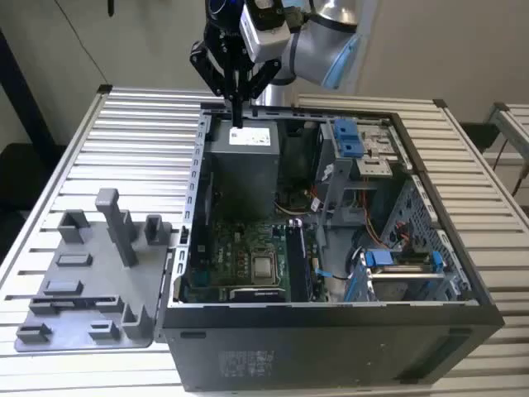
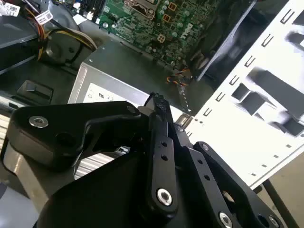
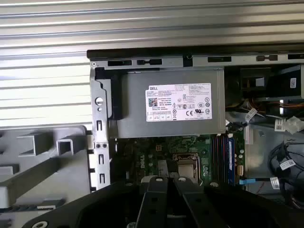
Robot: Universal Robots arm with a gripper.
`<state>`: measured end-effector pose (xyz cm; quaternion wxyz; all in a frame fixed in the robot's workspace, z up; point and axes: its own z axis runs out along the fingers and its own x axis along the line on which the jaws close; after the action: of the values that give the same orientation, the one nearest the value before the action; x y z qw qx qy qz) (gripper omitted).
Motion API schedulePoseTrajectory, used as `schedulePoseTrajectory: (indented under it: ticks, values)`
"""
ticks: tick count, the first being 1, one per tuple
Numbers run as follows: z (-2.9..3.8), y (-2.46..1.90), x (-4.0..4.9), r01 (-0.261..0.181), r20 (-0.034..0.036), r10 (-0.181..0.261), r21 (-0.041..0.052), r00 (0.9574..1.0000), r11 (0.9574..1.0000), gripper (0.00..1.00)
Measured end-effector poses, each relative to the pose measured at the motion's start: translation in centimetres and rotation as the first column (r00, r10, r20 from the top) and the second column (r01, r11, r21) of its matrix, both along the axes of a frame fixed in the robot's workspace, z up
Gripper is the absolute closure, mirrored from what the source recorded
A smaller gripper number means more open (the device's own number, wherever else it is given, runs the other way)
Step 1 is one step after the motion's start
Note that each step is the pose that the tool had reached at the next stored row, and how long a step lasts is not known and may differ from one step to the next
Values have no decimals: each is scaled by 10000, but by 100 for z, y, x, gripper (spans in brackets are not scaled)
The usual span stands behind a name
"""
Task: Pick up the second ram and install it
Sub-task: 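Reach for the second ram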
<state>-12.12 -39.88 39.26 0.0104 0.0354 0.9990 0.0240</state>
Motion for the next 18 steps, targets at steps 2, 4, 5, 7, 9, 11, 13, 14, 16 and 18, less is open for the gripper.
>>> schedulePoseTrajectory:
  ticks: [2, 4, 5, 7, 9, 11, 13, 14, 16, 18]
  values:
    - [0, 0, 0, 0, 0, 0, 0, 10000, 10000, 89]
    - [0, 0, -1, -1, 0, 1, 0, 10000, 10000, 89]
    - [0, 0, -2, -1, -1, 1, -1, 10000, 10000, 89]
    - [-2, 1, -10, 2, 0, -2, 0, 10000, 10000, 89]
    - [-4, 0, -16, 0, 0, 0, -2, 10000, 10000, 89]
    - [-3, 0, -16, -1, -2, 1, -4, 10000, 10000, 89]
    - [-5, 0, -17, 0, -1, 0, -2, 10000, 10000, 89]
    - [-5, 0, -17, 0, -1, 0, -2, 10000, 10000, 89]
    - [-7, 0, -19, 0, 0, 0, -2, 10000, 10000, 89]
    - [-9, 1, -24, 1, 0, -1, -1, 10000, 10000, 89]
